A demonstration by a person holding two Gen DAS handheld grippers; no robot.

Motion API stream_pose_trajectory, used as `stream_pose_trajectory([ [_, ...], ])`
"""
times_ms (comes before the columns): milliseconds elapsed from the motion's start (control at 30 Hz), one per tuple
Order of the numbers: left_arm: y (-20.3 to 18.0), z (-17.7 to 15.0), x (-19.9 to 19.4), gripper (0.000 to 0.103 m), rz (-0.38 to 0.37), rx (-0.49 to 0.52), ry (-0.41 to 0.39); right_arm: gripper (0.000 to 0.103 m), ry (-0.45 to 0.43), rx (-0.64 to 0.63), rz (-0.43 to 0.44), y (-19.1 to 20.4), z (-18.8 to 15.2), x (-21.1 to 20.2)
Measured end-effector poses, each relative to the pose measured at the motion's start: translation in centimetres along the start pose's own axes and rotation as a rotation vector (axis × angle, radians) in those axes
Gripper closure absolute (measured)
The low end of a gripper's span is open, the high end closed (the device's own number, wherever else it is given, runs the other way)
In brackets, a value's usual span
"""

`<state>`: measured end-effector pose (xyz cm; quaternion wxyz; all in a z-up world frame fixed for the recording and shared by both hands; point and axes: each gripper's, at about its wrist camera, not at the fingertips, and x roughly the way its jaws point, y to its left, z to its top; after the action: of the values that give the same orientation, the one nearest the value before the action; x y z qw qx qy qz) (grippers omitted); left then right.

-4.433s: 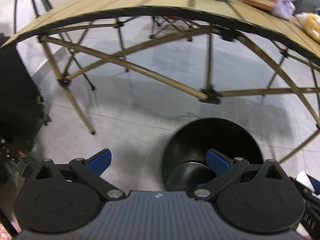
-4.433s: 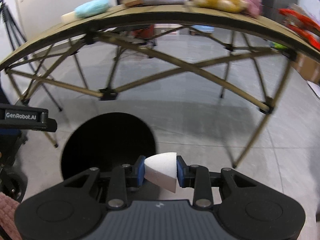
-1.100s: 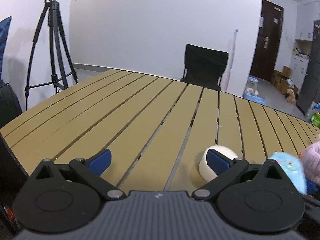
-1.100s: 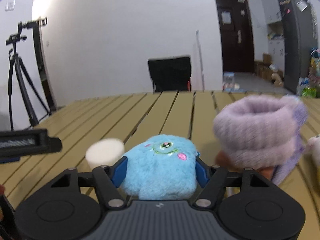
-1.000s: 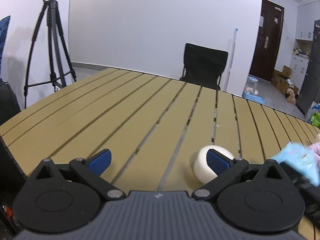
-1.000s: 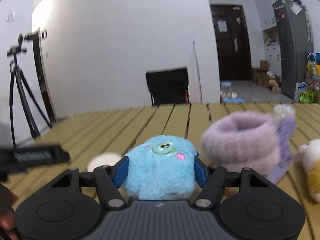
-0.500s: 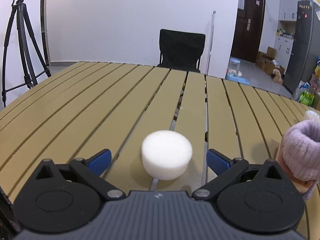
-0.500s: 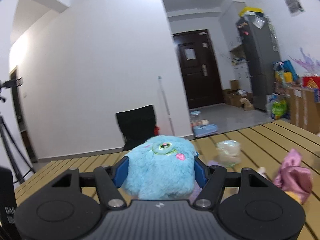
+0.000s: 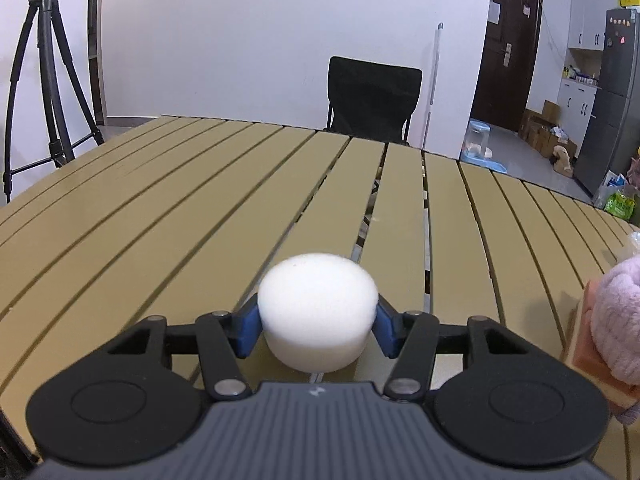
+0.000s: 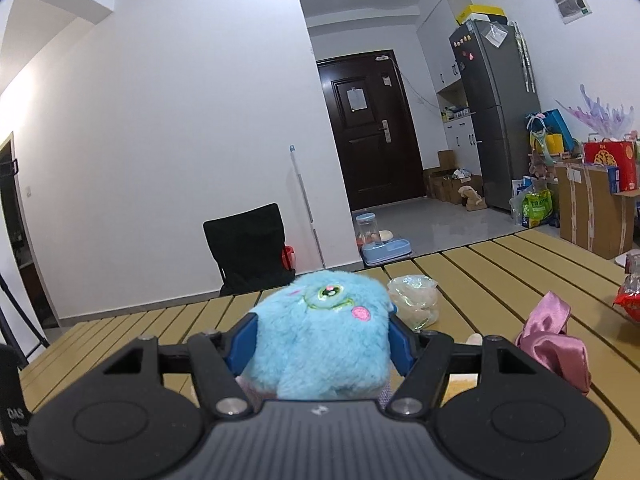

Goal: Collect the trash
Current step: 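Grasp the light-blue plush with right tool while left tool grasps white foam cylinder, then carry the foam cylinder and light-blue plush back over the black bin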

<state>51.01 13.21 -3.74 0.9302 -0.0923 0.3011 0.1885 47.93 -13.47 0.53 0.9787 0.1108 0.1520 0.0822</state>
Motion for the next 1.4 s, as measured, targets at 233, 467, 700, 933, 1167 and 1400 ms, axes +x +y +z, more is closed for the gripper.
stream_pose_trajectory([
  [233, 0.5, 0.0, -4.5, 0.047, -0.028, 0.007, -0.04, 0.038, 0.01, -0.052, 0.018, 0.2, 0.1, -2.3],
  [467, 1.7, -1.3, -10.4, 0.046, -0.074, -0.021, -0.087, 0.038, 0.022, -0.082, 0.052, 0.4, -0.1, -5.9],
  [700, 2.8, -4.5, -15.9, 0.046, -0.126, -0.048, -0.136, 0.038, 0.052, -0.102, 0.076, 0.0, -2.5, -10.1],
  [933, 3.0, -7.0, -19.4, 0.046, -0.18, -0.019, -0.155, 0.038, 0.127, -0.082, 0.083, -1.4, -5.5, -13.9],
  [1167, 3.6, -10.3, -21.3, 0.046, -0.196, -0.004, -0.131, 0.038, 0.174, -0.072, 0.097, -2.2, -8.2, -17.8],
  [1400, 4.2, -13.7, -23.0, 0.046, -0.189, 0.024, -0.099, 0.038, 0.261, -0.095, 0.08, -2.5, -11.1, -19.5],
])
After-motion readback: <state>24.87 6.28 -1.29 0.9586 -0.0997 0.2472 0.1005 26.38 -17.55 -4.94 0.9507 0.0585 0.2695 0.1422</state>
